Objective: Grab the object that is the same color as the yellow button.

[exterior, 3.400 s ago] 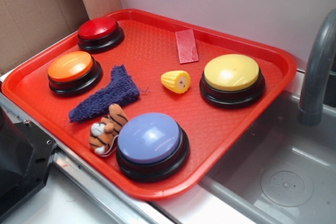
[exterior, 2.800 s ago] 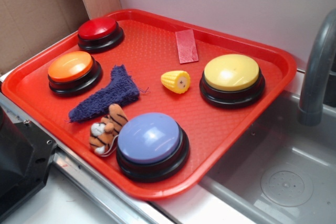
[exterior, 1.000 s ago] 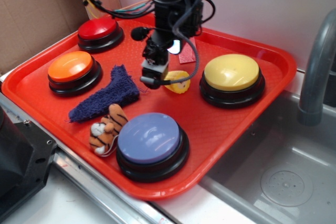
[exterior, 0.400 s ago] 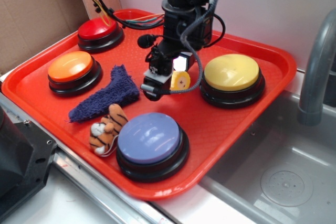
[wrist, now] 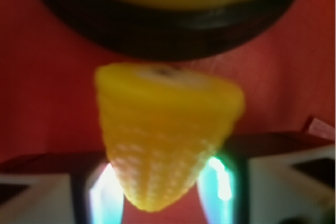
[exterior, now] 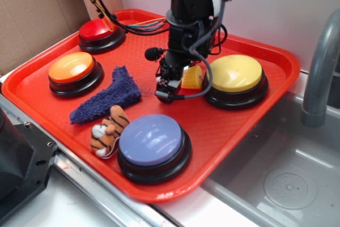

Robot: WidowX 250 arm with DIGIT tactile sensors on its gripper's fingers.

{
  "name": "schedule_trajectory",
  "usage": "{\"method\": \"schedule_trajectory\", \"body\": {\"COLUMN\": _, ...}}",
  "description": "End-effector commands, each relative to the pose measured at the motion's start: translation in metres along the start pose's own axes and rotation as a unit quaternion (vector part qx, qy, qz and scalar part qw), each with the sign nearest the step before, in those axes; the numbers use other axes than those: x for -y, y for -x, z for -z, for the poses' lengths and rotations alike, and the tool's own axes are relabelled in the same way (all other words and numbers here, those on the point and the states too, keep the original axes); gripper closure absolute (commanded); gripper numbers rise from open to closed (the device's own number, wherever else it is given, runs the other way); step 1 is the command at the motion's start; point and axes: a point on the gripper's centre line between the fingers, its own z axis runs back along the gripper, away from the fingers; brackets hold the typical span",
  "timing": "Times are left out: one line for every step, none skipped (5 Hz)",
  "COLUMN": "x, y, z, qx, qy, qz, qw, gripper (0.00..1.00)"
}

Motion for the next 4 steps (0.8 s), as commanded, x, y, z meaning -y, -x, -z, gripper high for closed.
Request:
{"method": "schedule_trajectory", "body": {"x": 0.011, "y": 0.0, "z": -0.013, "qx": 0.055, "qy": 0.02, "qz": -0.065, "qw": 0.996, "gripper": 1.0}}
{"method": "schedule_trajectory", "body": {"x": 0.008, "y": 0.021, "z": -0.046, "qx": 0.078, "qy": 0.02, "qz": -0.15, "qw": 0.985, "gripper": 1.0}}
{"method": "schedule_trajectory", "body": {"x": 0.016, "y": 0.078, "z": -0.087, "qx": 0.058, "qy": 0.011, "qz": -0.274, "qw": 0.96, "gripper": 1.0}}
{"method": "schedule_trajectory", "body": {"x": 0.031, "y": 0.108, "z": -0.131, "qx": 0.012, "qy": 0.004, "qz": -0.391, "qw": 0.92, "gripper": 1.0}}
